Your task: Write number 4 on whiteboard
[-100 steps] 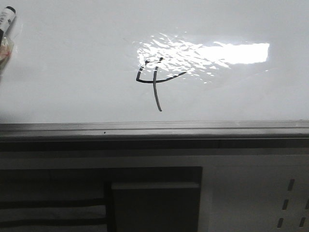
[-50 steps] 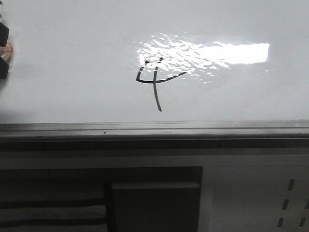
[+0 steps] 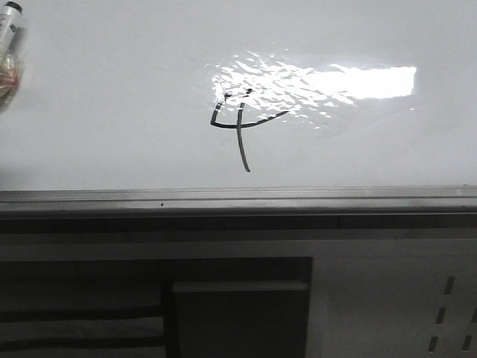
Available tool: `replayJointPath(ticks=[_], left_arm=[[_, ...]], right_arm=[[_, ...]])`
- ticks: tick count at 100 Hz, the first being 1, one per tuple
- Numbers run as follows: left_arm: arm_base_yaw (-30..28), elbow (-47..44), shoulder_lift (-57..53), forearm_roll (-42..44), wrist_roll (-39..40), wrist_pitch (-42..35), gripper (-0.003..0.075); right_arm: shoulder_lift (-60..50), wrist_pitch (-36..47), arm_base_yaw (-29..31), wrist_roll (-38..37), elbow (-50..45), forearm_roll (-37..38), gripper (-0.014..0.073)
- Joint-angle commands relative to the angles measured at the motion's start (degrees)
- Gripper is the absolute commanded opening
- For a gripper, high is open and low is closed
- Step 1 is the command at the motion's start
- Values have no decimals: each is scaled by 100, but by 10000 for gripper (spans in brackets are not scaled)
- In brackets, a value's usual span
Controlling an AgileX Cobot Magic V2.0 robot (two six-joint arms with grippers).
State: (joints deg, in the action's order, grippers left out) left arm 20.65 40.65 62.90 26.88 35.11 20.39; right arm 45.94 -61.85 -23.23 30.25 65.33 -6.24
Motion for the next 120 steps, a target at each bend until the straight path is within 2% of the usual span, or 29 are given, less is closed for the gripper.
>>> replayJointPath(ticks=[1,7,14,27,41,52,62,74,81,89,98,120], left_arm=[[12,456,-381,143,-15,318,281],[25,599,-637,110,-98,535,281],[25,720,-928,-188,-570,539,281],[25,892,-1335,-1358,-2039,788,281],[25,1012,-1488,-2719,-4006,1655,281],[25,1012,-1488,-3238,-4901,2126,281],[25,1012,-1488,-3270,-5012,2130,281],[25,1012,-1488,-3291,-5012,2007,265],[25,1012,-1488,-3304,-5012,1961,204],[25,1012,-1488,-3359,-5012,1940,94],[25,1002,-1476,-3379,-5012,1893,-22],[25,1002,-1476,-3420,-4941,1953,-20]], right_arm=[[-42,402,45,-999,170,404,331],[-42,402,45,-1527,170,537,331],[-42,415,45,-1653,170,548,331],[-42,422,45,-1653,170,548,331],[-42,439,45,-1696,170,548,331],[-42,534,45,-2025,148,548,330],[-42,705,45,-2220,-22,548,288],[-42,907,45,-2220,-365,548,133],[-42,981,45,-2220,-533,548,34],[-42,1076,45,-2220,-708,548,-69],[-42,1200,45,-2220,-830,561,-71],[-42,1403,45,-2220,-915,624,-71]])
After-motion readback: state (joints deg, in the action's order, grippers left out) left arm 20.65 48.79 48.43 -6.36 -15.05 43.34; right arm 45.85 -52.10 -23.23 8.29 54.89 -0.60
